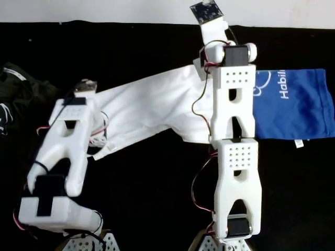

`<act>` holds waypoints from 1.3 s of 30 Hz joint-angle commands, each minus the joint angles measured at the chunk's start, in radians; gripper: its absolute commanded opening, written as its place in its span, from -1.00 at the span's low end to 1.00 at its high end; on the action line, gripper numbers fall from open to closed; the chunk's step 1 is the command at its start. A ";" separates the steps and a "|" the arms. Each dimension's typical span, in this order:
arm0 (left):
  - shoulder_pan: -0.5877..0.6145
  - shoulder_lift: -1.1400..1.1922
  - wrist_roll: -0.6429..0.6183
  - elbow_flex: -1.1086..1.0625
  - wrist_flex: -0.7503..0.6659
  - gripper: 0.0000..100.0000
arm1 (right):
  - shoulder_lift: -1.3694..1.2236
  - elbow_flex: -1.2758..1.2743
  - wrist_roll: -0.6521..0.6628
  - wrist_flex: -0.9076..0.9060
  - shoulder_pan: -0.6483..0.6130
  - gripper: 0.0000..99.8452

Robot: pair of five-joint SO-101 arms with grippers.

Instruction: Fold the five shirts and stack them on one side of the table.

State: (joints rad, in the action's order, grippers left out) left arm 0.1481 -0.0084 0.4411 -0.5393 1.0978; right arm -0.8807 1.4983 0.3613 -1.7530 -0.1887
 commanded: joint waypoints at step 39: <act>-0.024 -0.102 -0.081 -0.051 -0.138 -0.98 | 0.228 -0.769 0.080 0.286 0.191 -0.99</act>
State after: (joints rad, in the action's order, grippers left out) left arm 0.1404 -0.0729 0.3644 -0.5762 1.0088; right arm -0.6598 0.6268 0.4411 -1.3740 0.0199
